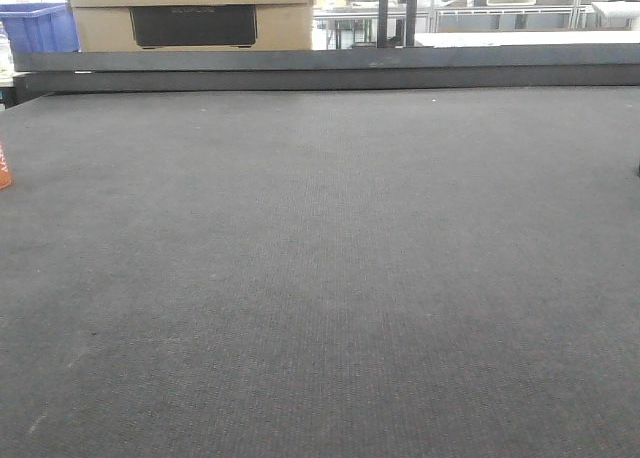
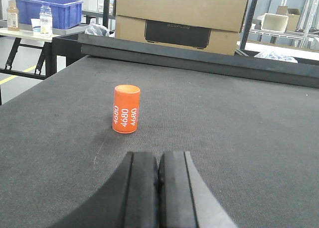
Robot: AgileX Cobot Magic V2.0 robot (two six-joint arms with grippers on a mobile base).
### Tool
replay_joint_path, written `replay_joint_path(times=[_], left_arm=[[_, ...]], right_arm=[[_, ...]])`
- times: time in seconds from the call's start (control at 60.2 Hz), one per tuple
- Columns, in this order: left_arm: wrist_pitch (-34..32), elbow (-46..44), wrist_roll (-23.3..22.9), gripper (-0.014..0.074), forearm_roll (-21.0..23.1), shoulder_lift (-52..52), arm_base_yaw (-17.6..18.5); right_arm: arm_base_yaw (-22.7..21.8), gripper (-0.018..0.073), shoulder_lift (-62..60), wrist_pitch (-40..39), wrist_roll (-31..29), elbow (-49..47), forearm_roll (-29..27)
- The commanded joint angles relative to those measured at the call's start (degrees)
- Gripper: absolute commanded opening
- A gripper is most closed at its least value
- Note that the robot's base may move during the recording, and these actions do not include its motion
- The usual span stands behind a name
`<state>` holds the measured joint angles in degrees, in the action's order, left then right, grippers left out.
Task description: Place cylindrical capacitor in blue bin on shelf
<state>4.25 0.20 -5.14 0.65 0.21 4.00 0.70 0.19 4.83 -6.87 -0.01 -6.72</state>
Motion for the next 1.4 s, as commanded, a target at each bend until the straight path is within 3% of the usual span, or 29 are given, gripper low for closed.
replay_joint_path(times=[0.0, 0.366, 0.781, 1.03, 1.213, 1.38], left_arm=[[-0.8, -0.2, -0.5, -0.0111, 0.3, -0.2, 0.4], [-1.1, -0.2, -0.5, -0.0111, 0.3, -0.2, 0.4], [-8.1, -0.2, -0.5, -0.0111, 0.3, -0.2, 0.4], [-14.1, -0.2, -0.5, -0.0111, 0.3, -0.2, 0.4], [-8.6, -11.4, 1.2, -0.0111, 0.1, -0.2, 0.4], [5.9, -26.7, 2.1, -0.0104, -5.5, 6.5, 0.4]], right_arm=[[-0.3, -0.0163, -0.2, -1.1, 0.0, 0.0, 0.1], [-0.3, -0.0163, -0.2, -1.1, 0.0, 0.0, 0.1], [-0.3, -0.0163, -0.2, -3.3, 0.0, 0.0, 0.1], [-0.3, -0.0163, -0.2, -12.4, 0.0, 0.0, 0.1], [-0.1, -0.0163, -0.2, -10.6, 0.0, -8.2, -0.2], [-0.1, -0.0163, 1.9, 1.2, 0.0, -24.3, -0.2]])
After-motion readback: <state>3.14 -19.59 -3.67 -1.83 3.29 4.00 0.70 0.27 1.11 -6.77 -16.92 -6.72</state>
